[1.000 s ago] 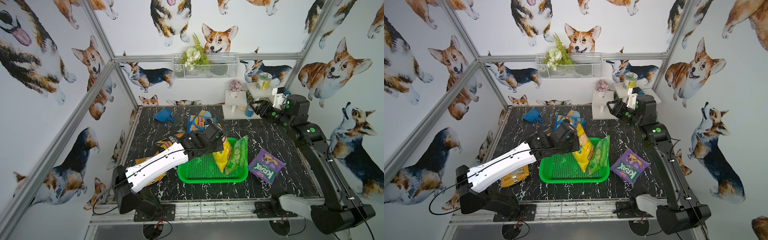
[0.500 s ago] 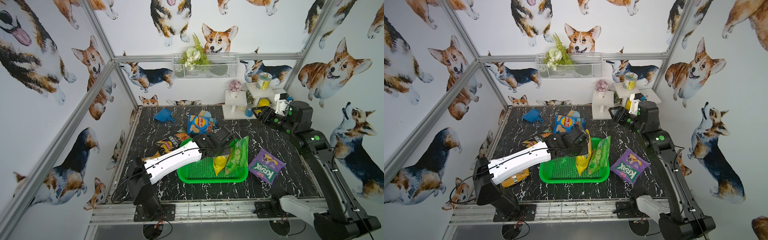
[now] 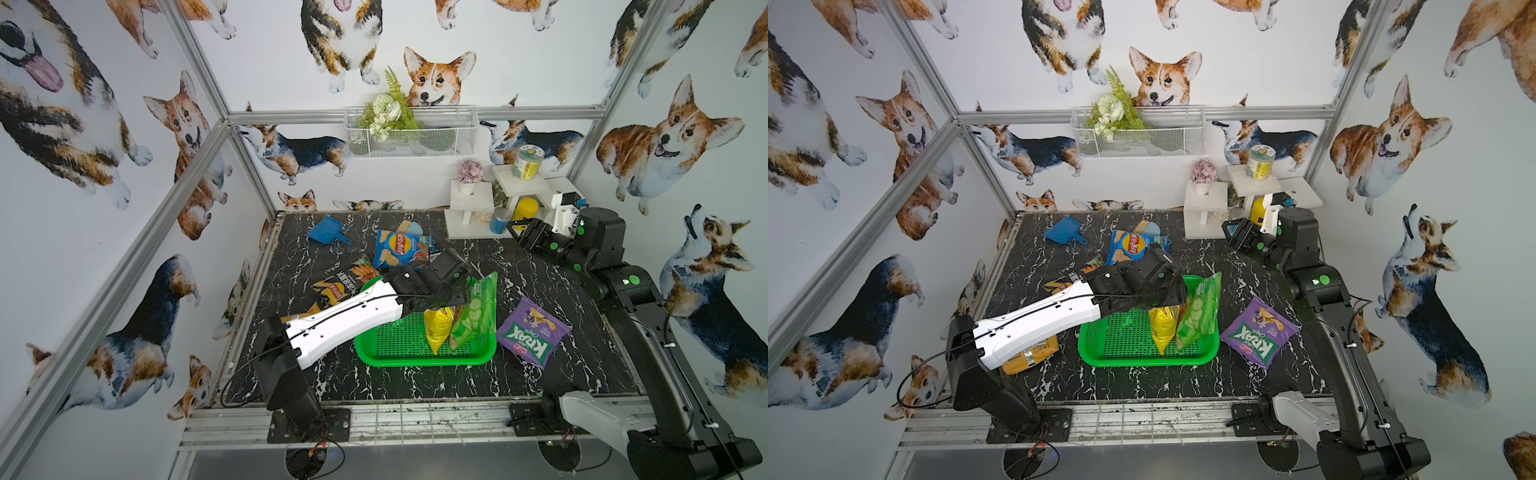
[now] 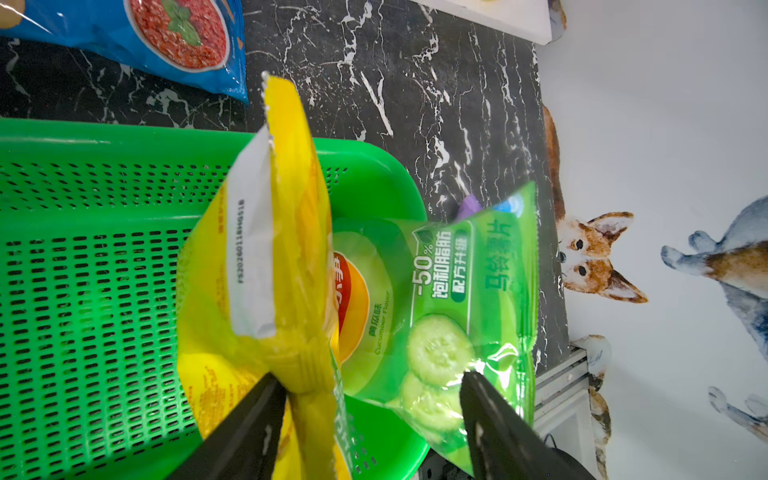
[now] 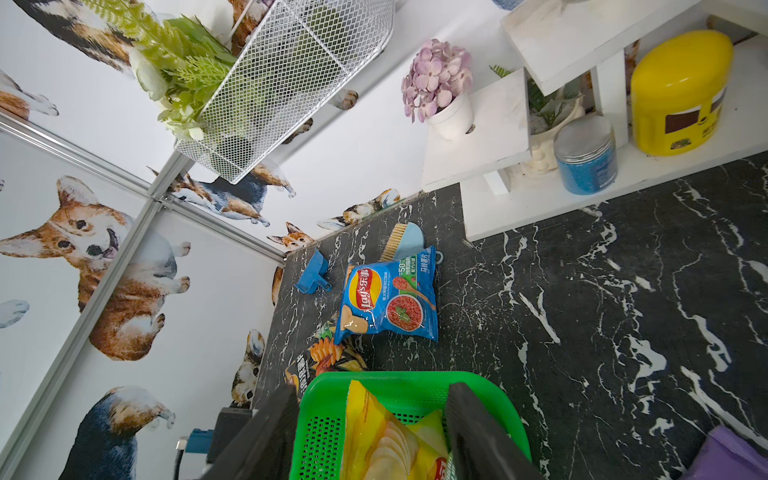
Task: Put the potato chips into the basket
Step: Place the potato chip in the basket.
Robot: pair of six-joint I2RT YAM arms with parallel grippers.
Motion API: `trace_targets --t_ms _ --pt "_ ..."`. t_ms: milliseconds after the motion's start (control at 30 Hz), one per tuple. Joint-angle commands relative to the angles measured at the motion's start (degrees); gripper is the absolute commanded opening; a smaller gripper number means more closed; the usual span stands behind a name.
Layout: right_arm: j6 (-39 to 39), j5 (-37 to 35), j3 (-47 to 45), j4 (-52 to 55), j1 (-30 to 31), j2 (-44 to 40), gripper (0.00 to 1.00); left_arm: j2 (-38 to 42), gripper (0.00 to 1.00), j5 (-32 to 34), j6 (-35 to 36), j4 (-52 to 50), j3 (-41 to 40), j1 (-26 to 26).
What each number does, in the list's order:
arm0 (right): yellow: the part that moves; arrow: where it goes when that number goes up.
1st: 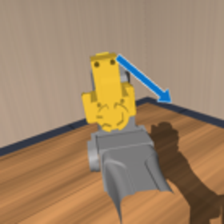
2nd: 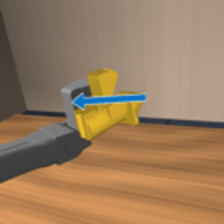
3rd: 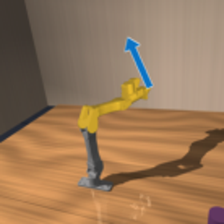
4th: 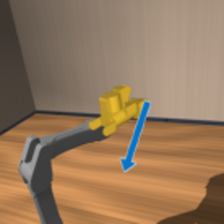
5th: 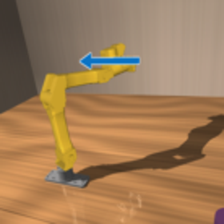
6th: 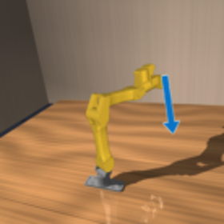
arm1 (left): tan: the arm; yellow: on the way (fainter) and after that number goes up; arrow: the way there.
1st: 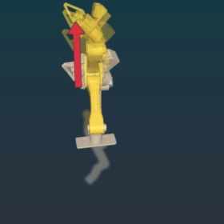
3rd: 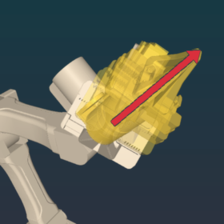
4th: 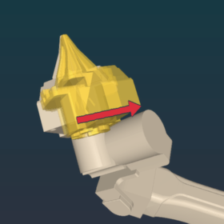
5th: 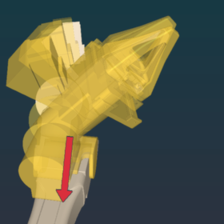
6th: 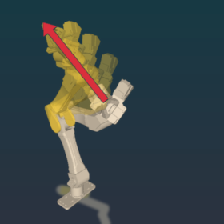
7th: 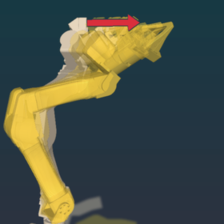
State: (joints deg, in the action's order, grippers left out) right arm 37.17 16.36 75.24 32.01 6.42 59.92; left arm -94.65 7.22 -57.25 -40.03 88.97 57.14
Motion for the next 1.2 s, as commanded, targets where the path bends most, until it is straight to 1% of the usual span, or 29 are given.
trace_targets --t_ms 0,67,100,333,467,567,733,900,1100,1167 --pt "-0.47 -0.54 -0.27 -0.43 0.0 0.02 0.62 0.06 0.73 1.21 2.09 -1.85 1.26 -0.06" --pt "-0.34 -0.48 -0.52 -0.79 0.0 0.19 0.62 0.06 0.73 0.75 2.96 -2.04 1.92 -0.02" --pt "-0.26 -0.5 -0.62 -1.02 0.0 0.23 0.62 -1.4 0.73 0.05 3.4 -1.72 2.17 -0.02" --pt "-0.65 -0.36 -0.79 -1.51 -0.05 1.23 0.62 -4.13 0.72 -7.54 8.02 2.82 4.37 -0.19" --pt "-0.69 -0.54 -1.19 -1.76 -0.33 1.58 0.62 -4.72 0.72 -11.1 8.74 4.51 3.77 -0.87" --pt "-0.69 -0.45 -1.33 -1.95 -0.5 1.72 0.62 -4.57 0.71 -12.2 8.78 4.92 3.21 -1.34" --pt "-1.26 -0.2 -0.99 -1.95 -0.79 2.32 0.62 -3.23 0.71 -9.87 8.39 2.19 3.49 -1.86" --pt "-1.57 0.48 -0.8 -2.3 -1.14 3.18 0.62 -1.97 0.75 -5.58 7.53 -3.6 3.98 -2.54" --pt "-1.27 1.86 -0.63 -3.35 -1.21 3.8 0.62 -0.75 0.76 -1.59 8.61 -7.04 4.56 -3.48" --pt "-1.39 2.3 -0.37 -3.66 -1.14 5.71 0.62 -0.72 0.76 0.1 9.23 -7.77 5.62 -4.19"
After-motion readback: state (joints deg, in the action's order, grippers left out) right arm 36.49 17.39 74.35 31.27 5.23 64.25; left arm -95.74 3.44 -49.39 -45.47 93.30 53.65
